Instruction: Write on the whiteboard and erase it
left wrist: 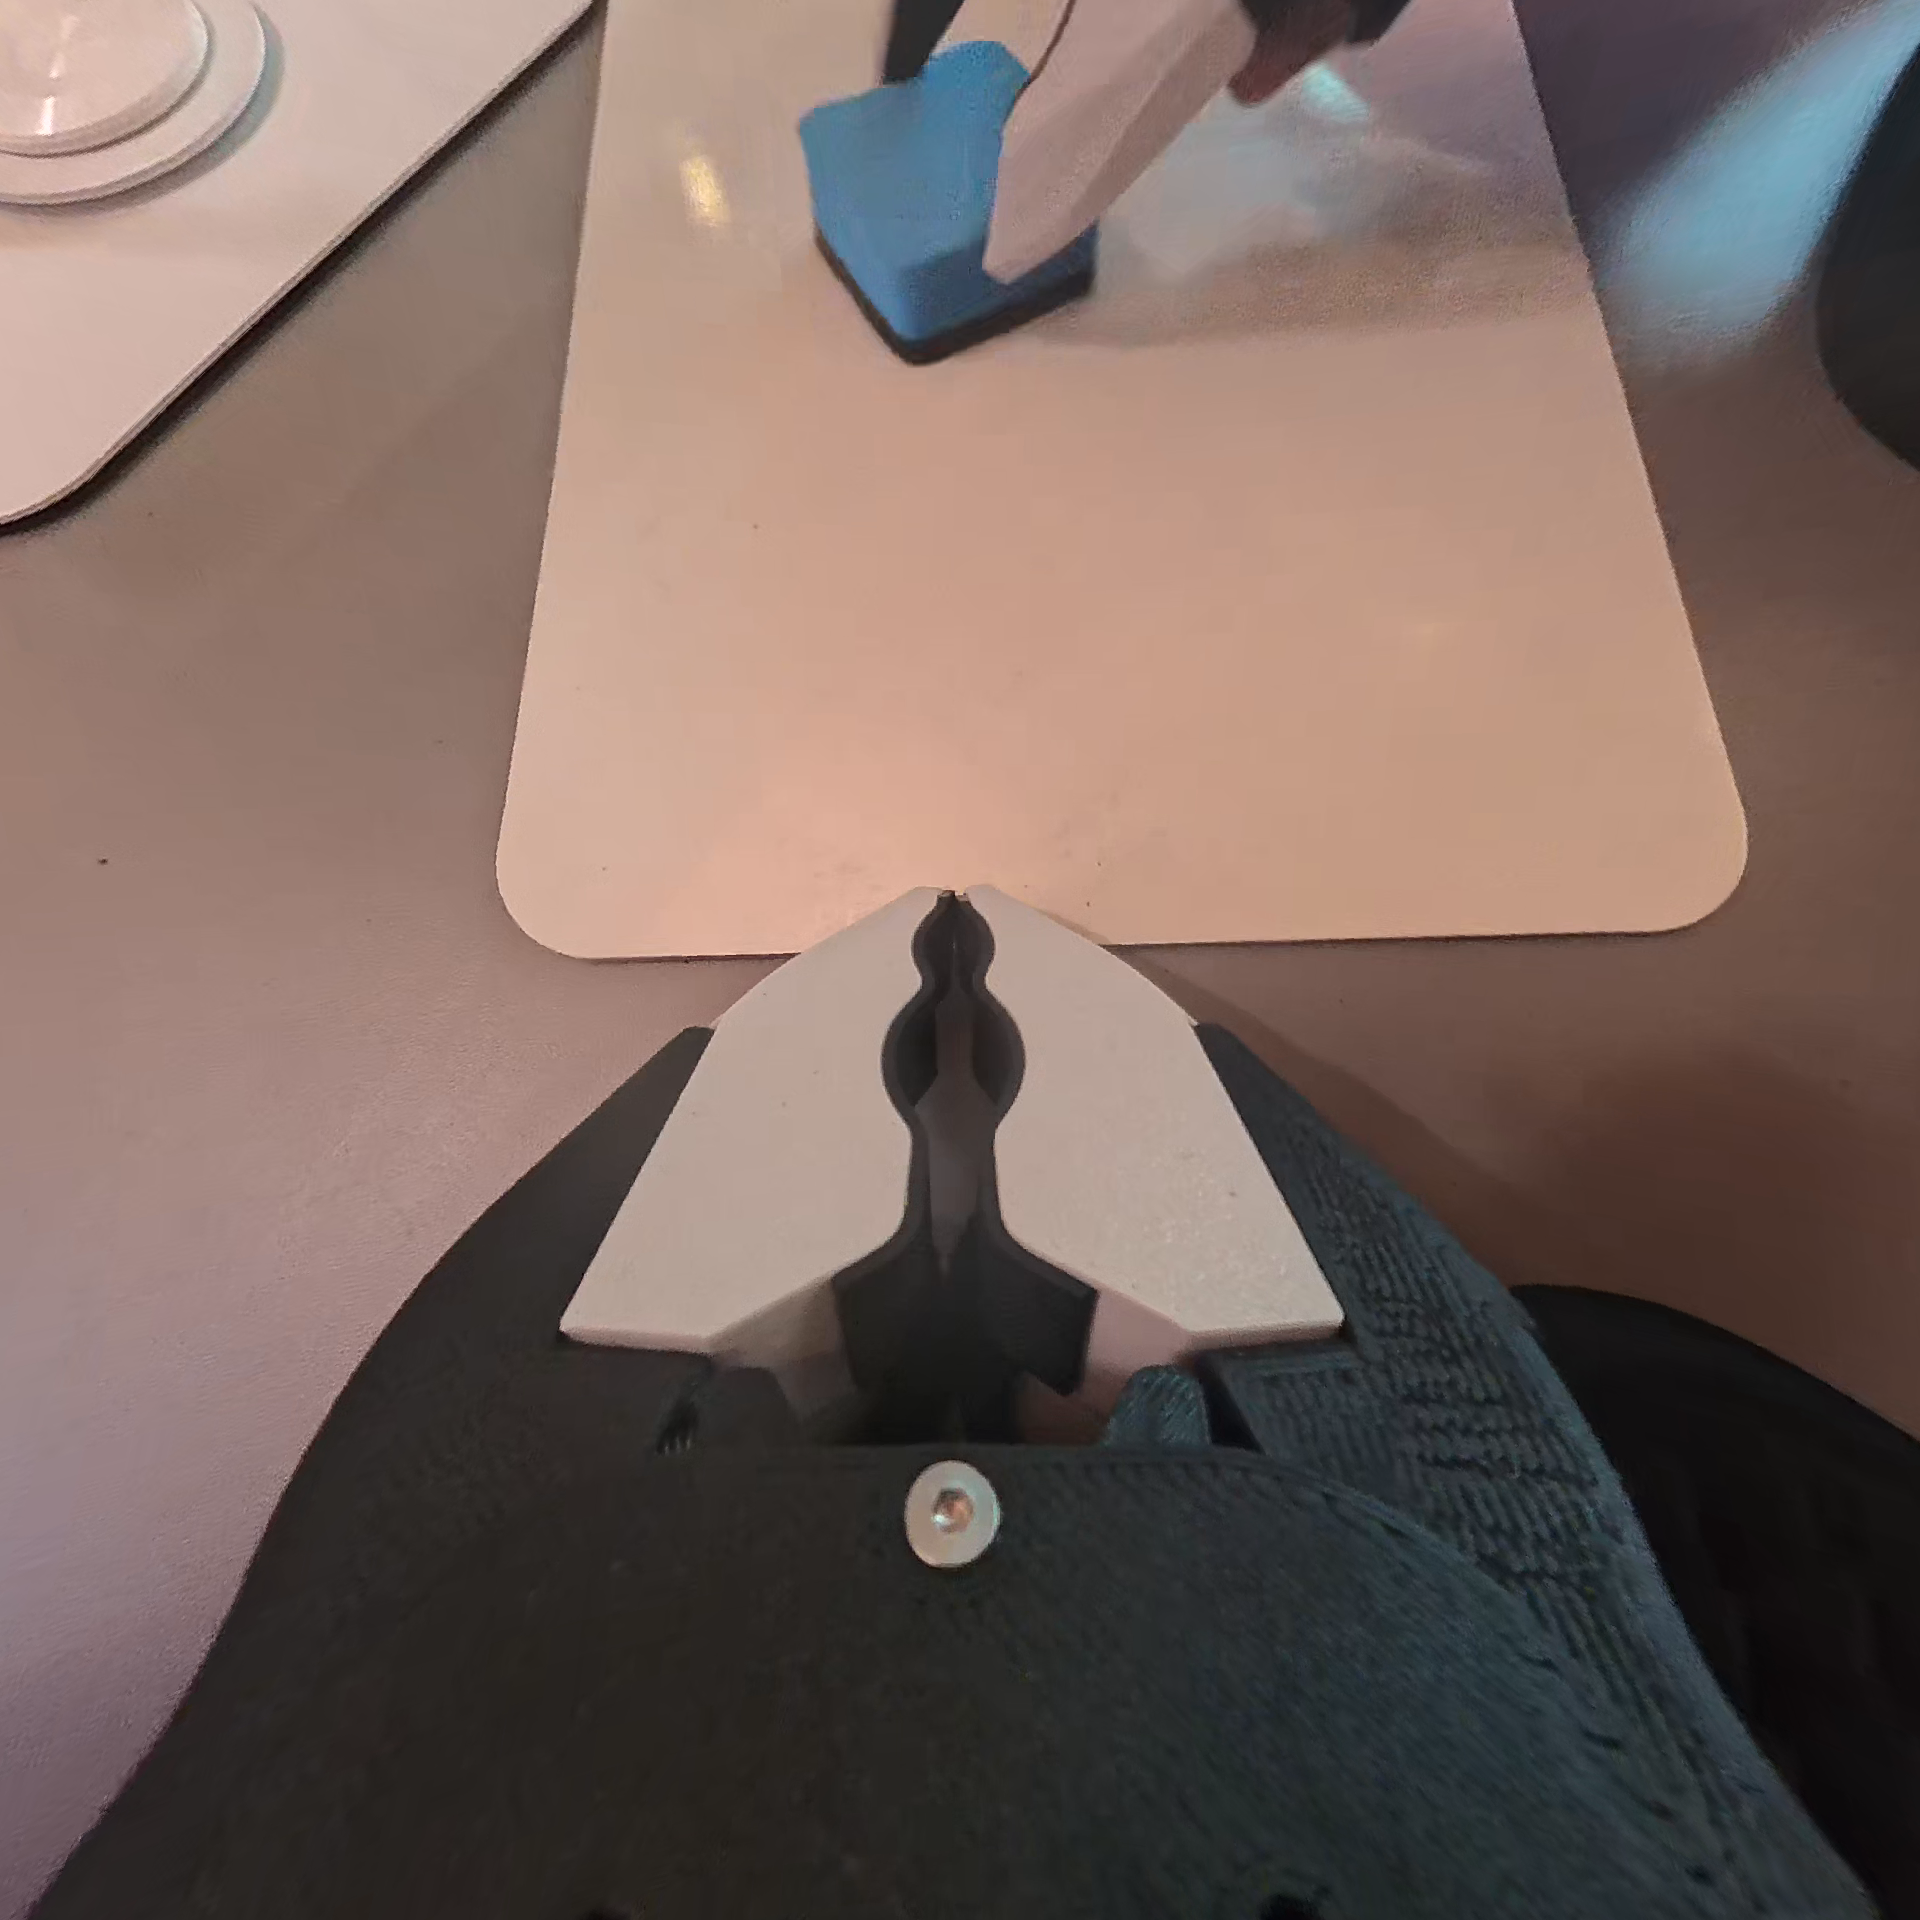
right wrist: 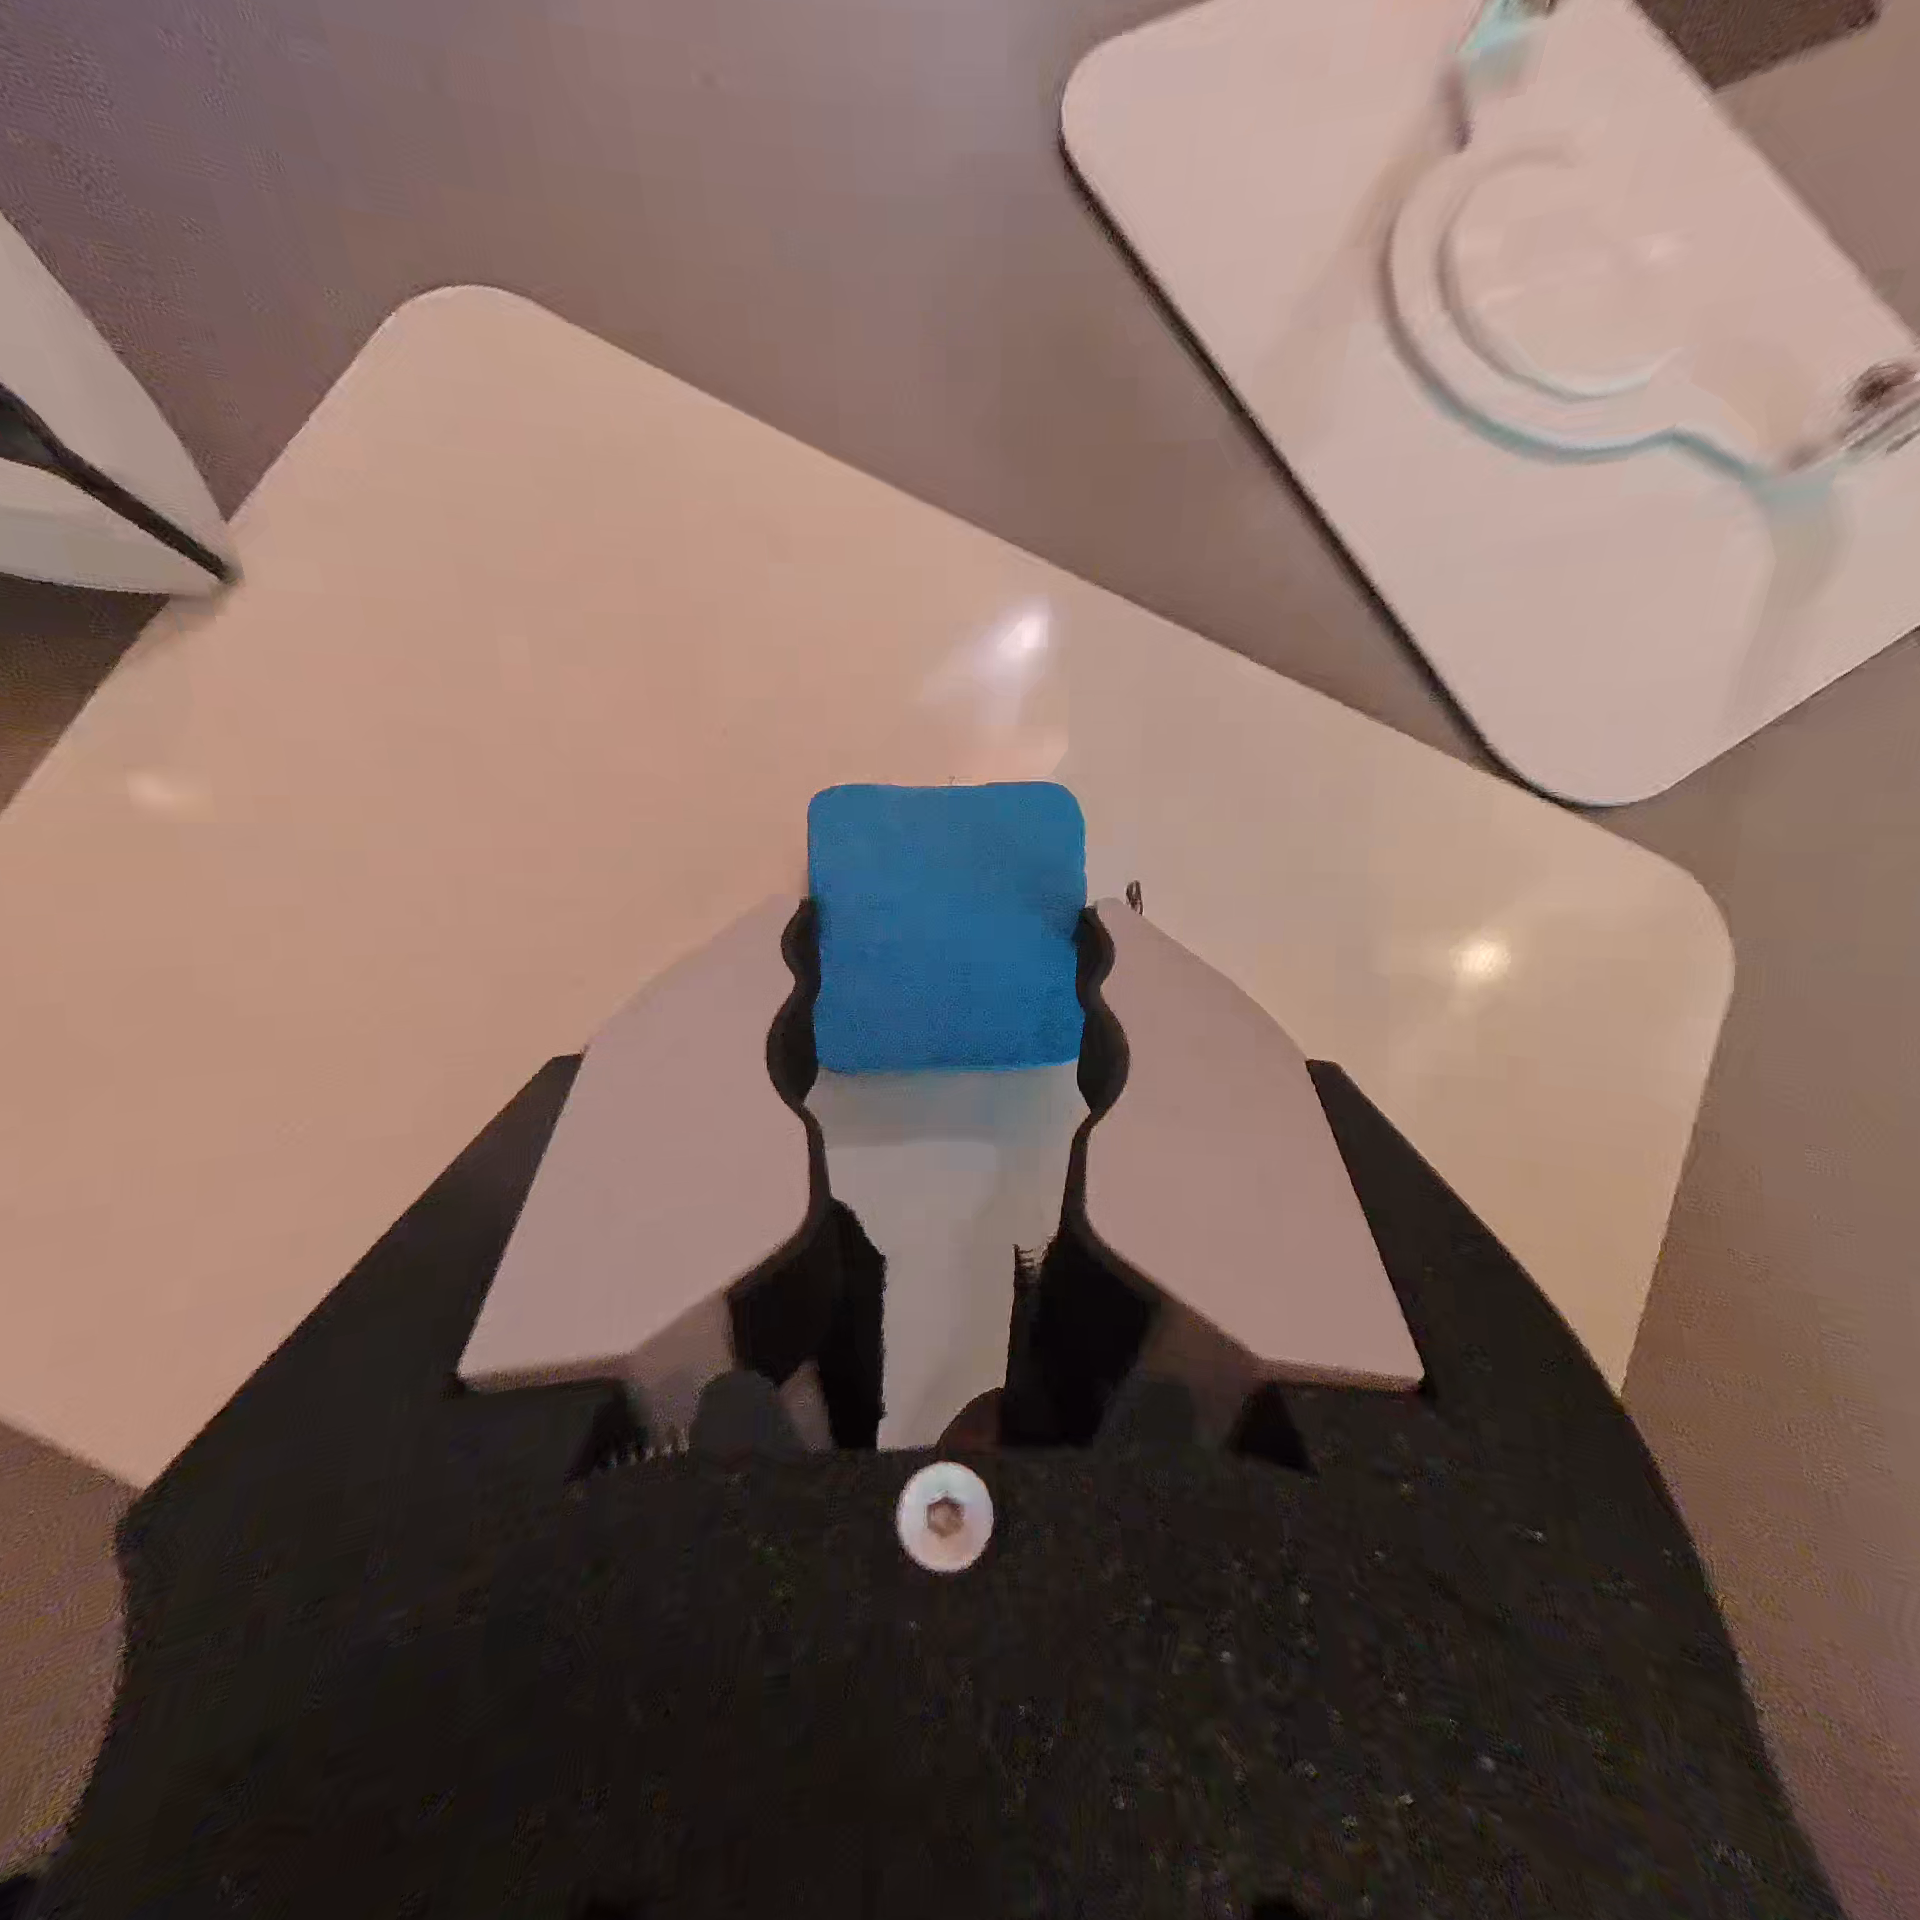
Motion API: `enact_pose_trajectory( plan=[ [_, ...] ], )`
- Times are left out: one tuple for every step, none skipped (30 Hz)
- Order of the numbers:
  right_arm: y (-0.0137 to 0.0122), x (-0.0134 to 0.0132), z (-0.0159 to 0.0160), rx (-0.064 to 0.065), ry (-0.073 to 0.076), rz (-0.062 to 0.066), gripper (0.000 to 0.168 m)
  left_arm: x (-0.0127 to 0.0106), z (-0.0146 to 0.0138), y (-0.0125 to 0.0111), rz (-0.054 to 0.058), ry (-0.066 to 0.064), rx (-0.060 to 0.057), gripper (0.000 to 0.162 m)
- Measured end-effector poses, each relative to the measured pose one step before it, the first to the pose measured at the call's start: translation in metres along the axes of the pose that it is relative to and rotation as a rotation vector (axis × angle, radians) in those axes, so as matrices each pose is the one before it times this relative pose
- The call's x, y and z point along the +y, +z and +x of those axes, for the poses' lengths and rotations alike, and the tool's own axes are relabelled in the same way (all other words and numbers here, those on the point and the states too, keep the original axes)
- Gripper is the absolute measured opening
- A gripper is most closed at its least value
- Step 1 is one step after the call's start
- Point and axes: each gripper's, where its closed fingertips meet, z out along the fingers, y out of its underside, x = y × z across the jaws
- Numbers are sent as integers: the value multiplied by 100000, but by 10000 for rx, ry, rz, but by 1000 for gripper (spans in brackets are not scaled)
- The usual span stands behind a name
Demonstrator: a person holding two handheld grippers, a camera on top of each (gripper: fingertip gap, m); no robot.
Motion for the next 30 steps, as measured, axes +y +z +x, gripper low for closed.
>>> enact_pose_trajectory(
  plan=[
    [-382,541,1332,-39,636,-186,48,-19,-14,31,7,9,4,2],
    [-336,405,2765,961,660,-119,48,-1,2,-2,-20,39,-18,2],
    [47,37,2283,919,621,38,48,3,2,-6,-2,46,-35,2],
    [318,-312,409,237,357,184,48,-5,-3,3,0,21,-32,2],
    [217,-393,-807,114,-286,240,48,10,-2,-6,-8,6,-16,2],
    [64,-394,-2230,-483,-778,294,48,-6,9,-7,0,-27,9,2],
    [-92,-316,-3155,-1225,-678,219,48,3,3,-5,6,-37,19,2],
    [-209,43,-2076,-1006,-335,-23,48,1,0,2,-2,-21,16,2],
    [-506,505,102,-161,-172,-233,48,0,0,-6,10,-8,6,2],
    [-643,735,1574,260,351,-214,48,-17,7,12,8,19,-15,2],
    [-691,862,3252,1094,866,-184,48,6,-1,3,-17,46,-27,2],
    [-330,585,3463,1250,1046,-37,48,3,-2,-7,1,29,-24,2],
    [201,-26,1706,504,848,156,48,-6,-4,3,4,9,-15,2],
    [324,-372,-104,125,84,217,48,-1,3,7,-9,5,-5,2],
    [237,-412,-1140,158,-511,172,48,-1,0,-14,3,-15,13,2],
    [223,-614,-2720,-502,-500,210,48,-2,5,8,18,-41,26,2],
    [397,-793,-3667,-941,-236,233,48,-4,-3,6,-1,-18,9,2],
    [596,-789,-3675,-714,-331,219,48,-15,-7,19,-5,5,-16,2],
    [595,-660,-3655,-583,-647,114,48,-11,-1,10,1,10,-16,2],
    [467,-584,-3723,-751,-641,53,48,0,8,7,10,3,-13,2],
    [302,-363,-2673,-456,-628,-58,48,8,-4,-10,0,8,-12,2],
    [-169,67,-692,144,-608,-211,49,69,36,-63,-41,24,27,2],
    [-520,492,324,-94,-174,-177,49,-16,26,-14,48,-46,29,2],
    [-735,1005,1294,-166,641,-124,48,11,-2,0,4,-13,-5,2],
    [-1081,1326,2774,466,769,-91,48,9,-7,-14,-21,55,-30,2],
    [-1366,1551,3924,1089,634,-129,48,-5,0,8,-10,36,-32,2],
    [-1217,1601,3928,974,888,-111,48,6,1,-4,-9,22,-28,2],
    [-1033,1391,3290,713,1031,-83,48,6,-5,-3,-8,8,-24,2],
    [-867,1035,2231,502,706,-83,48,-6,-12,9,-5,8,-15,2],
    [-668,745,902,321,289,-87,48,-7,5,13,-9,12,3,2]
  ],
)
